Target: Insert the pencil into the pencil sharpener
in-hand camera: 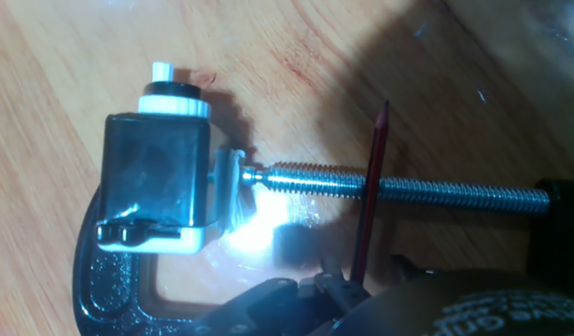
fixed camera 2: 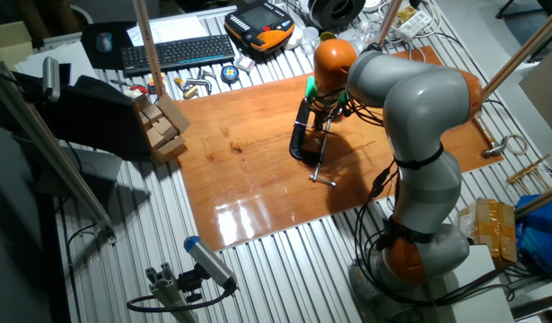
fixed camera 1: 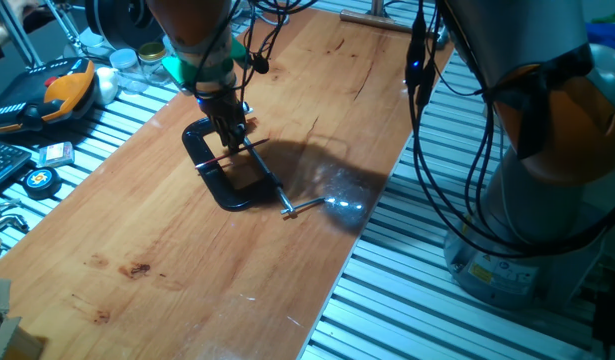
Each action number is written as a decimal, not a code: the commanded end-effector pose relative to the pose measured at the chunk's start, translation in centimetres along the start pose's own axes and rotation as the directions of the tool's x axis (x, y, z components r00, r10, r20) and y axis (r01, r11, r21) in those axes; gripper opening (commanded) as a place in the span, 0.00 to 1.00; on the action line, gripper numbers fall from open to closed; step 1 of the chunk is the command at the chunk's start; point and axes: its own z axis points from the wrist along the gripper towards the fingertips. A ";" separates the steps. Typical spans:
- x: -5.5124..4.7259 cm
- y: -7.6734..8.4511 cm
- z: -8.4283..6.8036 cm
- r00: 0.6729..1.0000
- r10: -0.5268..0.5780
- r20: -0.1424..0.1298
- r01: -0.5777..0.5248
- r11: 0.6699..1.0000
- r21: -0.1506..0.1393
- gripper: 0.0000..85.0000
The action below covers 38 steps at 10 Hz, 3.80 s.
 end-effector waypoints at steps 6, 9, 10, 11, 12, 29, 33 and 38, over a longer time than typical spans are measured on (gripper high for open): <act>-0.1 0.1 1.3 1.000 0.022 0.008 -0.022 1.000 -0.008 0.40; -0.1 0.1 1.4 0.999 0.034 0.020 -0.034 0.999 -0.008 0.40; -0.1 0.1 1.5 0.999 0.036 0.024 -0.035 0.999 -0.011 0.40; -0.1 0.1 1.6 0.999 0.037 0.026 -0.037 0.999 -0.012 0.40; -0.1 0.1 1.6 0.999 0.037 0.026 -0.037 0.999 -0.012 0.40; -0.5 -0.2 2.1 1.000 0.025 0.016 -0.024 0.999 -0.030 0.00; -0.6 -0.6 0.8 1.000 -0.018 0.010 0.019 0.999 -0.034 0.00; 0.1 -1.1 -0.9 1.000 -0.011 -0.025 0.011 1.000 -0.015 0.00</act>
